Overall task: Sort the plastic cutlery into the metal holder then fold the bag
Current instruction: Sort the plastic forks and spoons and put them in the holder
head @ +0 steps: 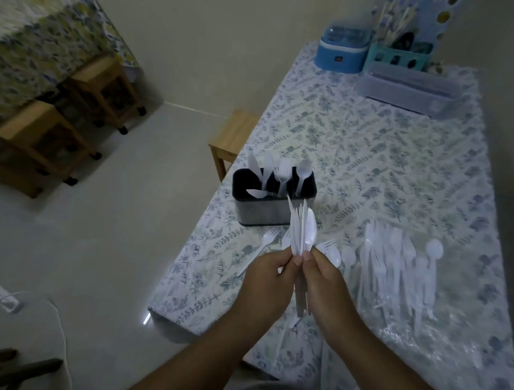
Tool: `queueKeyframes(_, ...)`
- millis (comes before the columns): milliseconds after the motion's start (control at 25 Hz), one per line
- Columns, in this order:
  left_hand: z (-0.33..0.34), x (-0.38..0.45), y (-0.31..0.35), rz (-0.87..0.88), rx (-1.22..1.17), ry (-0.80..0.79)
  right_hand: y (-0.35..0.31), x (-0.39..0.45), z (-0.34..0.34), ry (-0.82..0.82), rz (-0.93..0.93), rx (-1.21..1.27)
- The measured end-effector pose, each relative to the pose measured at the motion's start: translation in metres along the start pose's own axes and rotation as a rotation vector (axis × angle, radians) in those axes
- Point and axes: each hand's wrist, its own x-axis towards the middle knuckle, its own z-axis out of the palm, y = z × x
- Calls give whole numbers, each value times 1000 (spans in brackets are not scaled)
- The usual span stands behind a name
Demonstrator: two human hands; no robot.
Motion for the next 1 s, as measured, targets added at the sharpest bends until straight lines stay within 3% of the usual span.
queueKeyframes(200,-56,27,-3,149,127,115,-33,24,22,-141,-153,-156)
queueKeyframes(320,-89,53,20,231,118,91,-66,53,28,-147,-305,-227)
queueKeyframes(480,-113,100,56,441,188,141,-120,86,28,13,-458,-313)
queueKeyframes(640,-105,133,53,531,243,245,-127,114,31,151,-517,-346)
queueKeyframes(760,-97,140,35,514,300,258,-111,123,35,173,-467,-343)
queueKeyframes(1000,-93,141,22,253,440,130,-90,131,44,77,-399,-558)
